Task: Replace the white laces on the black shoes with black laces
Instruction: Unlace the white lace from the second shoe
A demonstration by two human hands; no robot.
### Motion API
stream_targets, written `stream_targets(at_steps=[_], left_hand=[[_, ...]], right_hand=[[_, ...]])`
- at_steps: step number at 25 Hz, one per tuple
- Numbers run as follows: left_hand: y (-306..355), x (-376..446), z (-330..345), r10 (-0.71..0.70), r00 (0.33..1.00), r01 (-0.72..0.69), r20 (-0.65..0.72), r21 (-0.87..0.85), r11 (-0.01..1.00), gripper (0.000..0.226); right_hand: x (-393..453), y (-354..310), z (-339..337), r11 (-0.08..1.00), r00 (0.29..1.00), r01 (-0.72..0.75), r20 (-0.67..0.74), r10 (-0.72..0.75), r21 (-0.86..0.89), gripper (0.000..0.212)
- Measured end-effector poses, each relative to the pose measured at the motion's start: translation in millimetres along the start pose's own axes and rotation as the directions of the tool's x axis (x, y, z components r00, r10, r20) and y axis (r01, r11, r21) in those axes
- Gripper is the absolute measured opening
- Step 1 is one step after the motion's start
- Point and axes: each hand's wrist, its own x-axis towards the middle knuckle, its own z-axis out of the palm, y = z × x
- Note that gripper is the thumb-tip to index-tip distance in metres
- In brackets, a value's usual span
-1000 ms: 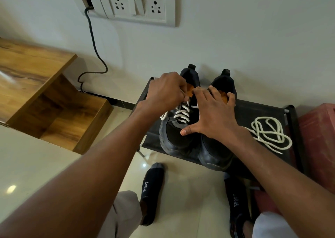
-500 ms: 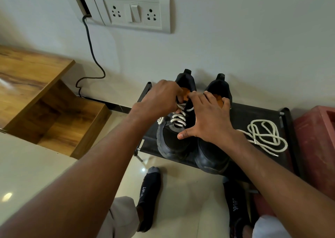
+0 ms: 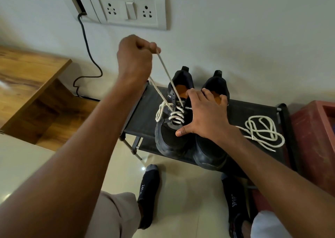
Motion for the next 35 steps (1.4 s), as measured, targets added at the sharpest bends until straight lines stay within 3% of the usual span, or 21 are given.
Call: stream_targets(at_steps=[2, 3, 5, 6, 8, 10, 12, 18, 20, 22, 24, 26, 28, 30, 32, 33, 35], left_hand=[[4, -10, 4, -0.114, 0.987, 0.143, 0.113, -0.307, 0.941, 0.008], [3, -14, 10, -0.111, 0.979, 0.162, 0.172, -0.318, 0.934, 0.007], [-10, -13, 22, 0.025, 0.970, -0.019, 0.243, -0.026, 0.999, 0.005], [-20, -9, 26, 0.106, 0.939, -0.176, 0.328, 0.190, 0.966, 0.005], [-39, -6, 29, 0.095, 0.825, -0.423, 0.557, 0.498, 0.757, 0.011], [-49, -11, 28, 0.006, 0.758, -0.530, 0.652, 0.610, 0.589, 0.012], [-53, -13, 30, 0.021, 0.777, -0.545, 0.629, 0.655, 0.523, 0.005], [-43, -17, 44, 0.001, 0.864, -0.464, 0.504, 0.794, 0.393, 0.015], [-46, -18, 50, -0.067, 0.889, -0.366, 0.454, 0.789, 0.493, 0.019], [-52, -16, 53, -0.179, 0.896, -0.178, 0.407, 0.698, 0.694, 0.023], [-53, -13, 52, -0.285, 0.886, 0.034, 0.365, 0.563, 0.826, 0.026], [-48, -3, 45, -0.356, 0.888, 0.252, 0.291, 0.340, 0.906, 0.026], [-40, 6, 34, -0.398, 0.895, 0.364, 0.202, 0.186, 0.912, 0.022], [-40, 11, 18, -0.337, 0.929, 0.260, 0.154, 0.377, 0.889, 0.022], [-43, 5, 7, -0.298, 0.934, 0.099, 0.198, 0.658, 0.746, 0.016], [-41, -4, 4, -0.316, 0.918, 0.029, 0.241, 0.751, 0.660, 0.008], [-43, -12, 2, -0.351, 0.889, -0.079, 0.293, 0.854, 0.514, 0.011]], right_hand=[[0, 0, 0, 1.000, 1.000, -0.001, -0.002, 0.001, 0.000, 0.128], [0, -1, 0, 1.000, 1.000, 0.001, -0.001, -0.001, -0.004, 0.128], [0, -2, 1, 1.000, 1.000, 0.004, 0.001, -0.004, -0.018, 0.127], [0, -2, 1, 1.000, 1.000, 0.004, 0.003, -0.004, -0.022, 0.128], [0, -3, 1, 1.000, 1.000, 0.001, 0.002, -0.001, -0.027, 0.129], [0, -3, 0, 1.000, 1.000, -0.001, -0.001, 0.001, -0.028, 0.131], [-1, -1, -1, 1.000, 1.000, -0.002, -0.003, 0.002, -0.022, 0.132], [-2, 0, 1, 1.000, 1.000, -0.008, 0.005, 0.008, -0.016, 0.133], [-2, 0, 1, 1.000, 1.000, -0.014, -0.001, 0.014, -0.022, 0.134], [-3, -1, 0, 1.000, 1.000, -0.018, -0.002, 0.018, -0.022, 0.133], [-2, -1, -1, 1.000, 1.000, -0.018, 0.003, 0.018, -0.022, 0.132], [-1, -1, -2, 0.999, 1.000, -0.023, 0.010, 0.023, -0.027, 0.133], [1, -3, -4, 0.999, 1.000, -0.020, 0.020, 0.021, -0.031, 0.133], [1, -5, -6, 0.999, 0.999, 0.000, 0.048, 0.001, -0.034, 0.131], [3, -5, -9, 1.000, 0.997, 0.015, 0.075, -0.014, -0.011, 0.125], [5, -7, -10, 1.000, 0.998, 0.016, 0.057, -0.018, 0.024, 0.114], [11, -13, -10, 0.988, 0.997, 0.025, -0.076, -0.013, 0.154, 0.071]])
